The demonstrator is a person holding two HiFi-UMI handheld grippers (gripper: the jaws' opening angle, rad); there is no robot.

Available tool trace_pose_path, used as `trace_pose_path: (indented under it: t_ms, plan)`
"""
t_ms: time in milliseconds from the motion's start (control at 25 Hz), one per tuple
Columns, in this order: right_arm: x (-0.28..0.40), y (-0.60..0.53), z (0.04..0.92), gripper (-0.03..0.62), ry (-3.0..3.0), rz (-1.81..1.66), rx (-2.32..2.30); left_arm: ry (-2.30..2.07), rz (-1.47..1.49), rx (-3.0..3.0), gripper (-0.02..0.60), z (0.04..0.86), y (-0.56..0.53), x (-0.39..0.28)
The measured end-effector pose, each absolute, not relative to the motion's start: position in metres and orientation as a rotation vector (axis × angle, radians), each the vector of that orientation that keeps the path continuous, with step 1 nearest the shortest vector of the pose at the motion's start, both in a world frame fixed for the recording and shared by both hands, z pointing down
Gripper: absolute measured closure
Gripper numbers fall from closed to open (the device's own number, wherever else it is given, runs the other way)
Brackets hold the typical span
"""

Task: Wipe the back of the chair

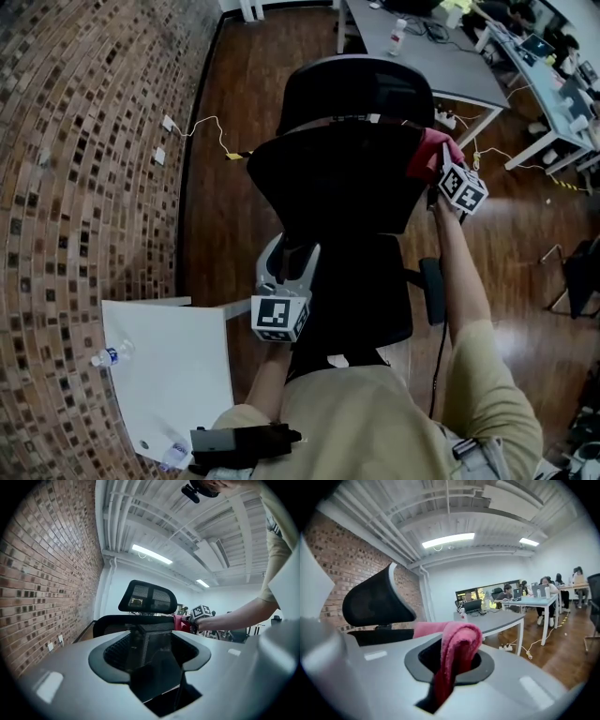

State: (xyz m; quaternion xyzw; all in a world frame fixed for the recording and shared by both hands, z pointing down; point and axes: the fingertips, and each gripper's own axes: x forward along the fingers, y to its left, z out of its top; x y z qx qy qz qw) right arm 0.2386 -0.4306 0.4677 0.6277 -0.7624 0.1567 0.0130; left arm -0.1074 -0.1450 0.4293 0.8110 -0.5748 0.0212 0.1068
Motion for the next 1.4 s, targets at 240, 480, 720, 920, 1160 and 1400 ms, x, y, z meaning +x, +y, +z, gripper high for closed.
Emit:
trace_pose_path:
  t_ms: [240, 480, 720, 920, 1160, 1400]
  plan:
    - [0.003, -0.363, 0.474, 0.581, -2.778, 0.531, 1.288, -1.754, 0.067, 2.341, 0.334, 0.426, -0.141, -0.124]
    - [-0.222, -0.302, 0.47, 0.58, -3.02, 0.662, 0.631, -1.819, 0.109, 2.287, 0.334, 0.43, -0.132, -0.153]
    - [-0.163, -0.354, 0.49, 0.58, -2.935, 0.667, 1.0, -1.829, 0.113, 2.267, 0.334, 0.439, -0.13, -0.159]
    - [0.021, -0.397, 0.503, 0.58, -2.734, 0.59, 1.449, -1.761, 0.078, 2.316, 0.334, 0.44, -0.142, -0.137]
    - [0.219, -0.422, 0.497, 0.579, -2.421, 0.403, 1.753, -1.723, 0.067, 2.358, 0.334, 0.426, -0.147, -0.116]
    - [0.15, -0.4, 0.499, 0.579, -2.568, 0.45, 1.529, -1.772, 0.078, 2.321, 0.334, 0.426, -0.137, -0.13]
